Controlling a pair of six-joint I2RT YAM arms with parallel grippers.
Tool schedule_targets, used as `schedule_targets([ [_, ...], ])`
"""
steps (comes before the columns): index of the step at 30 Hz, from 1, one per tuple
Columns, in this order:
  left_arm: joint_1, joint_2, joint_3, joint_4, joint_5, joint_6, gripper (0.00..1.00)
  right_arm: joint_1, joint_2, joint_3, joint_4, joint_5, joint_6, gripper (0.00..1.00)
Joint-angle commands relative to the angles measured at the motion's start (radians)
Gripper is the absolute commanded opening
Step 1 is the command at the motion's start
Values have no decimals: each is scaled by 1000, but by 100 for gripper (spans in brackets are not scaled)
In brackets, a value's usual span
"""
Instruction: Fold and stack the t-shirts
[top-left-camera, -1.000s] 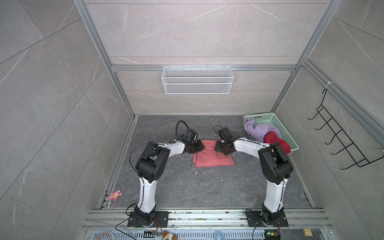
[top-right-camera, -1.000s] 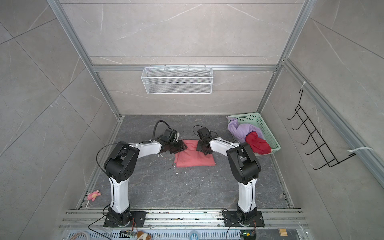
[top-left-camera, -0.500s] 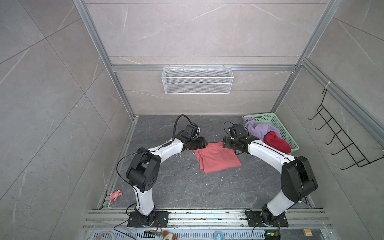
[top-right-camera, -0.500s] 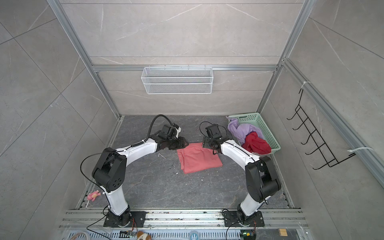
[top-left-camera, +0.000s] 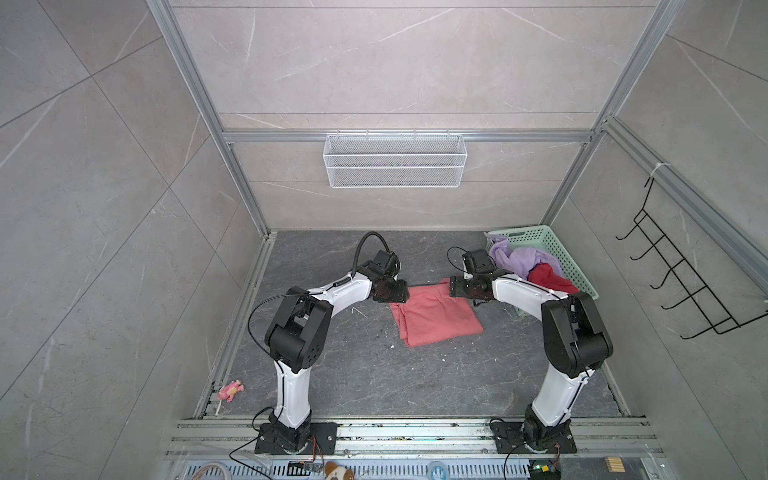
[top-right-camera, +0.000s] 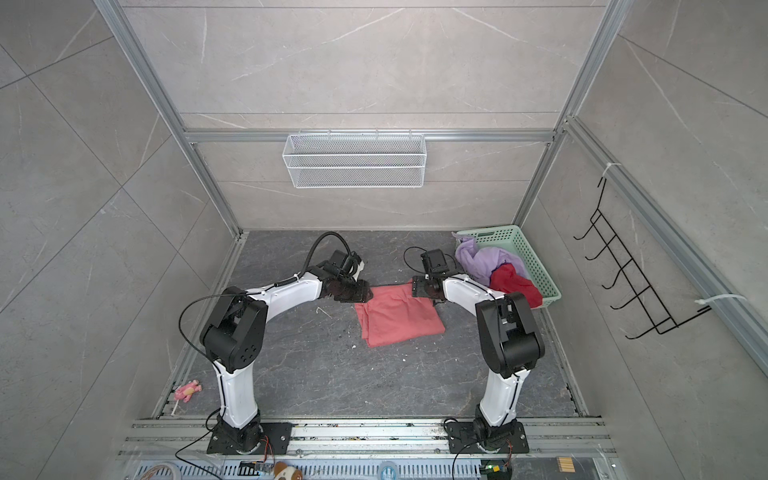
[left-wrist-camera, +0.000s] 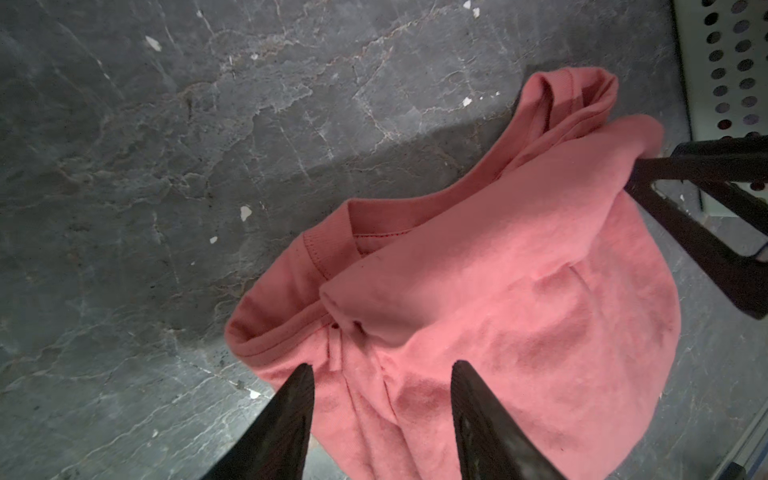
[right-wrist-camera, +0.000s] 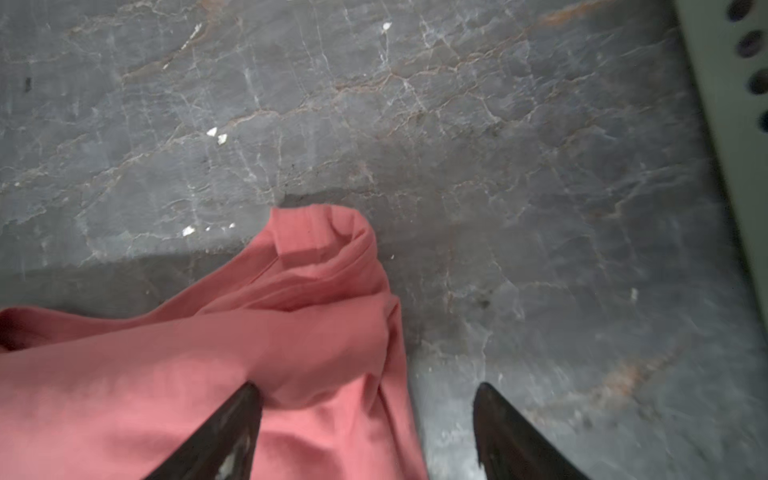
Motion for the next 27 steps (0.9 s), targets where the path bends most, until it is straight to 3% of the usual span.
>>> schedule_targets([
  [1, 16, 24, 43, 26, 31, 28, 56, -12, 45, 27, 91, -112, -41, 80],
  [4, 34, 49, 48, 58, 54, 23, 56, -18, 88, 65, 89, -140, -44, 78],
  [8, 69, 85, 58, 121, 124, -5, 54, -22, 136, 113, 55, -200, -34, 66],
  [10, 81, 102, 71, 144, 146, -14, 53, -22, 141, 107, 58, -211, -6, 58],
  [13, 92, 136, 110, 139, 146, -5, 48, -22, 143, 89, 61, -255, 85, 32],
  [15, 104, 164, 140, 138, 163, -5, 44, -19, 122, 33, 101, -291, 162, 26],
  [20, 134, 207, 195, 142, 227, -14, 28, -13, 42, -114, 167, -306, 271, 20],
  [27, 156, 205, 206, 124, 215, 8, 29, 20, -53, -224, 151, -292, 396, 16],
])
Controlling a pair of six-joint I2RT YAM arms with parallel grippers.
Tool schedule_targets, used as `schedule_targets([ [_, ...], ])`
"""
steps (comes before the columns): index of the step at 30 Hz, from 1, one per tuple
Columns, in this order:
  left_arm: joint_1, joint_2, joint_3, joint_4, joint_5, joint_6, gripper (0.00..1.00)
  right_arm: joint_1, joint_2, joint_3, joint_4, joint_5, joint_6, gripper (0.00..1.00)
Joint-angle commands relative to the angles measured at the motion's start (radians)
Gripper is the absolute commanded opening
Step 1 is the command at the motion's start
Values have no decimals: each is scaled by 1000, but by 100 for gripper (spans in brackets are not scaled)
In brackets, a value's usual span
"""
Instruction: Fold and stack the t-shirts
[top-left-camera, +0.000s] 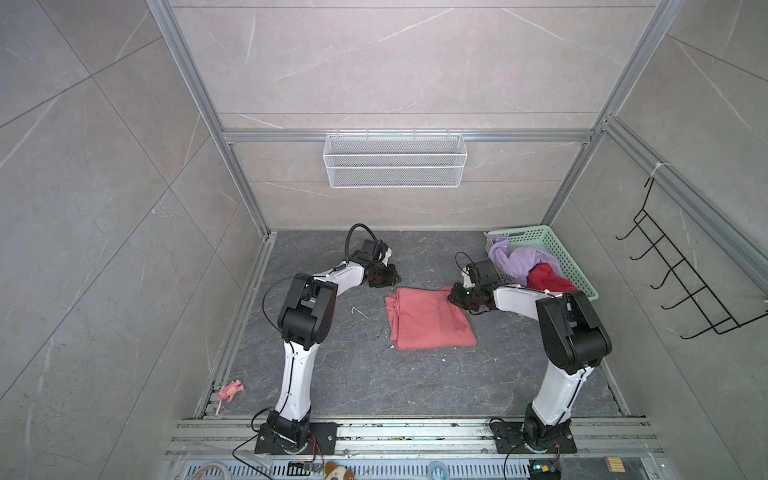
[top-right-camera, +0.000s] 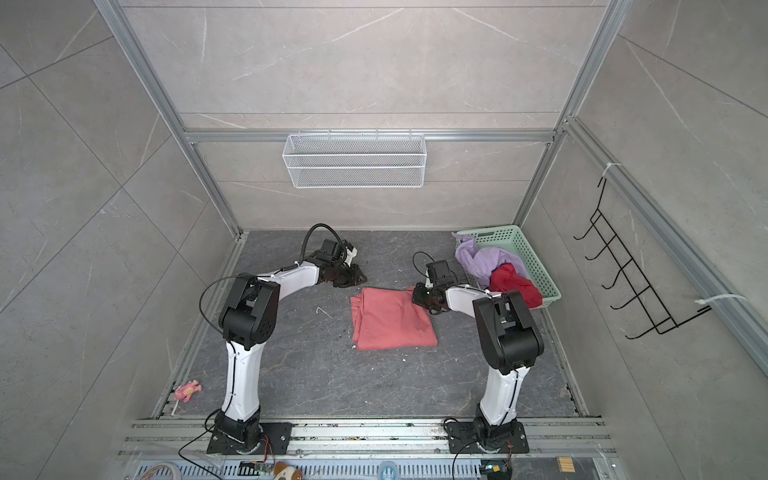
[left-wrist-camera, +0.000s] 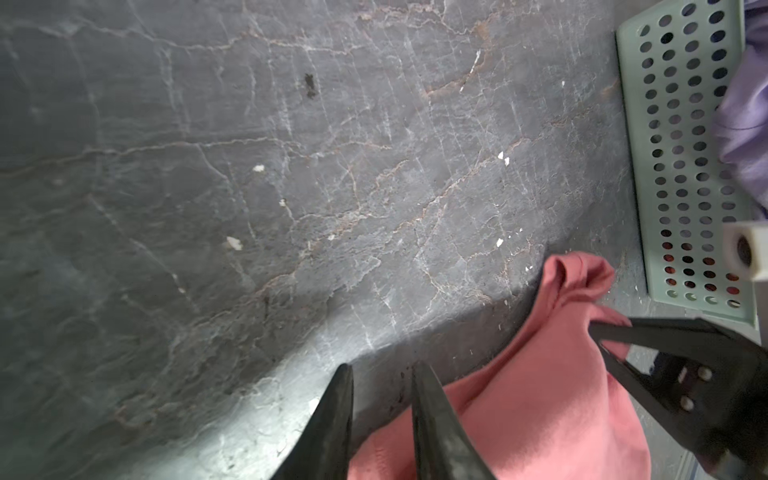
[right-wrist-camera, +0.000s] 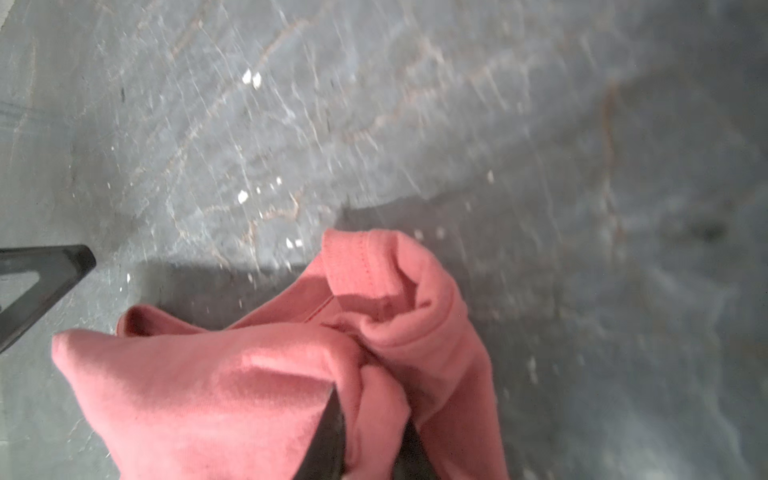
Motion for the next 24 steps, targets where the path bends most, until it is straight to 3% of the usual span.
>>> schedule_targets([
  [1, 21, -12, 25, 3, 22, 19, 29, 39, -45, -60, -42, 2, 115, 16],
  [6, 36, -79, -28, 15, 5, 26, 37, 78, -91, -104, -59, 39, 160, 21],
  [10, 36, -143, -89, 12, 32, 57, 43, 79, -142, -73, -156, 127, 96, 51],
  [12, 36, -174, -125, 15, 50, 72, 45, 79, -164, -63, -185, 151, 62, 58],
  [24, 19, -187, -211, 37, 227, 89, 51, 78, -108, -31, -151, 153, -32, 63],
])
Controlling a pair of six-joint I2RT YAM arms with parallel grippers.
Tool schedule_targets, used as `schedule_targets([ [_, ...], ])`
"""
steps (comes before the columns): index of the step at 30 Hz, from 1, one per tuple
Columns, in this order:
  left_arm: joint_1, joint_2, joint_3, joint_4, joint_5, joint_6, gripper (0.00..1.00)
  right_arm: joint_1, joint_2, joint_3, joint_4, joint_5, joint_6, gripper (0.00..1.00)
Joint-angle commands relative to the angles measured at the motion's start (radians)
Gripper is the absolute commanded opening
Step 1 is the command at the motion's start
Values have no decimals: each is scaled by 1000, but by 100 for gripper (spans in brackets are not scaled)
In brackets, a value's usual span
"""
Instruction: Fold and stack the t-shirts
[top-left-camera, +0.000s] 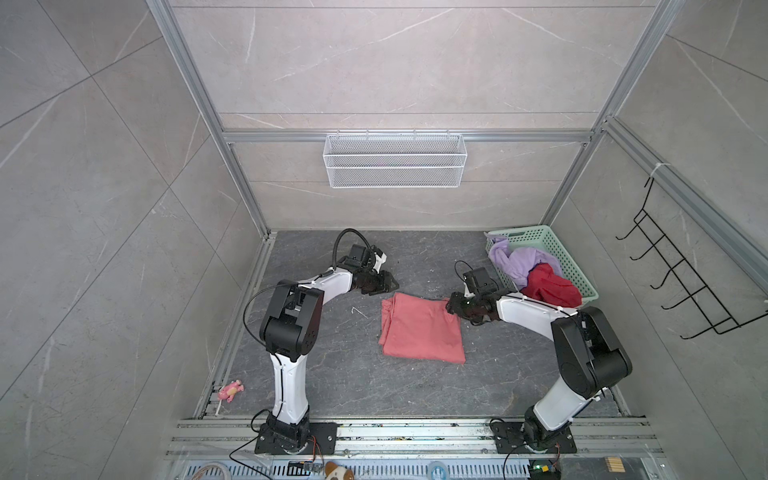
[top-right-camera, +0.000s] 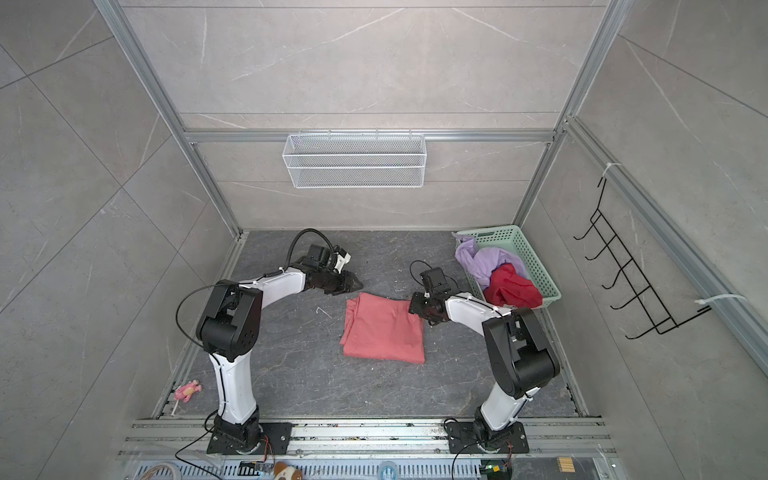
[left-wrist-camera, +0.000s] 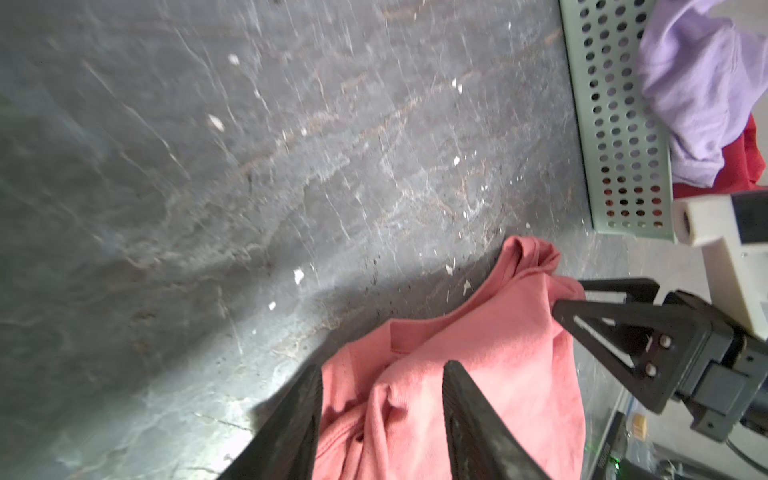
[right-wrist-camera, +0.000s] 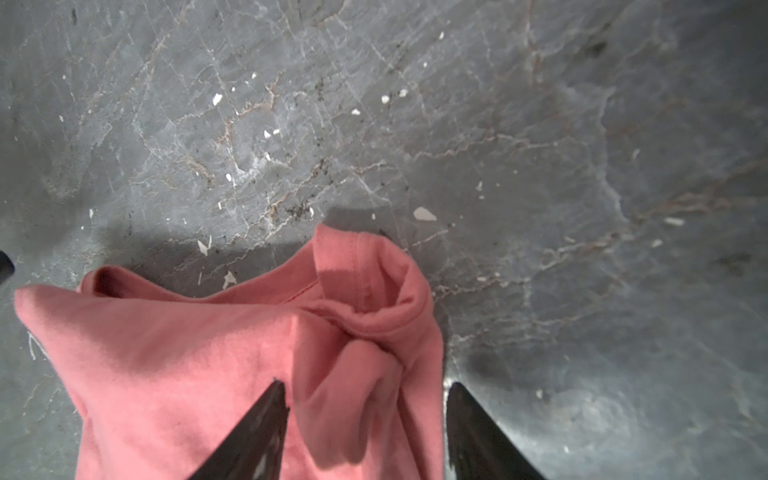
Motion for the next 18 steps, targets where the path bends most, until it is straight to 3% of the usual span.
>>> schedule_targets([
  [1, -13, -15, 3, 22, 78, 30, 52, 0, 38, 27, 9, 12, -40, 63],
  [9, -43, 20, 8, 17, 74, 30, 53, 0, 50, 61, 7, 25, -56, 60],
  [18, -53, 23, 15, 6, -16, 50, 52, 0, 15, 95, -79, 68, -79, 60],
])
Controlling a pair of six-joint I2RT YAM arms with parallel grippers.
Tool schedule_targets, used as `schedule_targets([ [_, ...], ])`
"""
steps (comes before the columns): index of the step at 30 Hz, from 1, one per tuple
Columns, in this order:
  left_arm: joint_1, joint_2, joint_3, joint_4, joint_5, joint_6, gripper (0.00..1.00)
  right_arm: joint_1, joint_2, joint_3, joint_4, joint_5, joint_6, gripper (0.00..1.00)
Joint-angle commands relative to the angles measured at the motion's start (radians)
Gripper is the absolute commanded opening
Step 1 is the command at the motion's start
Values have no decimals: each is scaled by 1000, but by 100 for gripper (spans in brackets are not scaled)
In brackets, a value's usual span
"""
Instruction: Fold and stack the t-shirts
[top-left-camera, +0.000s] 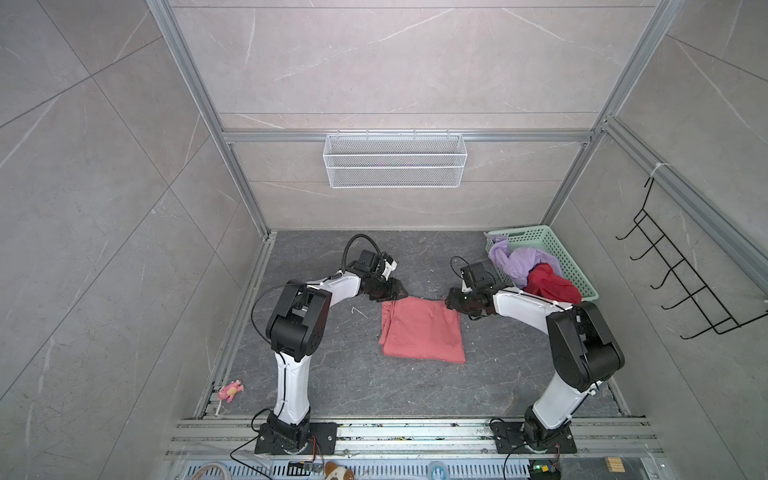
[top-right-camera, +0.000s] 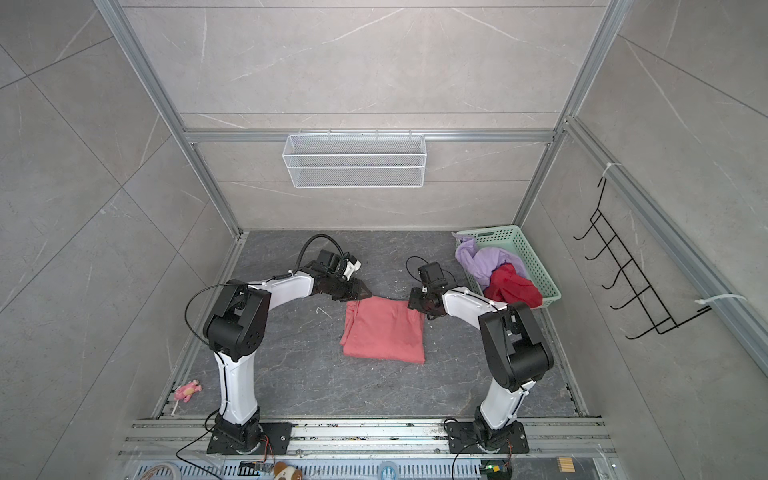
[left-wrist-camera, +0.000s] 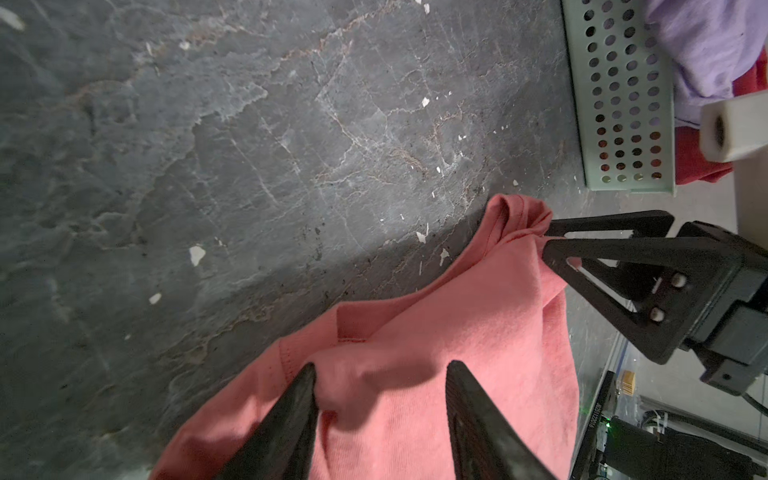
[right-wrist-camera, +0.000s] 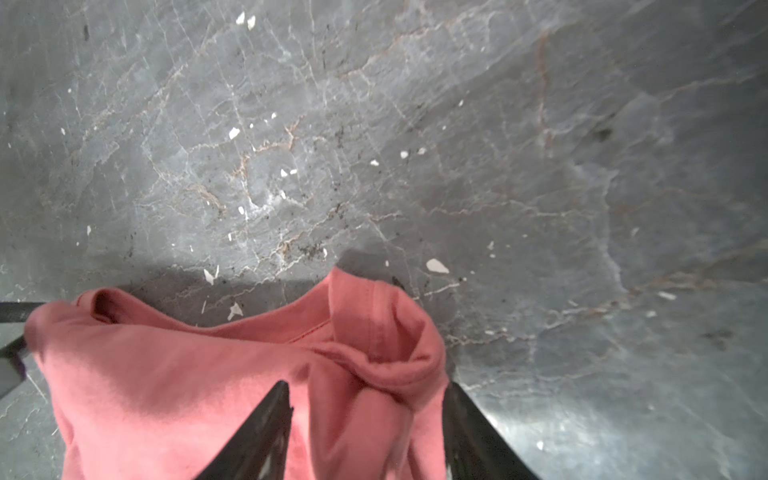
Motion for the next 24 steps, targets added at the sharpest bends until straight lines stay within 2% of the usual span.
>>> schedule_targets([
  [1, -1, 3, 19, 5, -20, 32, 51, 0, -26, 20, -48, 22, -19, 59],
  [4, -6, 12, 24, 19, -9, 19, 48, 2, -8, 18, -27, 8, -2, 56],
  [7, -15, 16, 23, 32, -6, 8, 44, 4, 6, 20, -16, -4, 4, 49],
  [9, -20, 17, 21, 38, -3, 2, 38, 6, 10, 28, -18, 1, -3, 40],
  [12, -22, 16, 17, 49, 8, -8, 24, 10, 9, 48, -40, 17, -10, 28],
  [16, -23, 4, 4, 79, 21, -28, 1, 19, 4, 60, -52, 26, -14, 16],
  [20, -23, -22, -11, 98, 34, -43, 0, 28, -21, 58, -67, 26, -19, 7],
  [24, -24, -108, -65, 120, 26, -57, 0, 37, -88, 51, -101, 25, -32, 4],
])
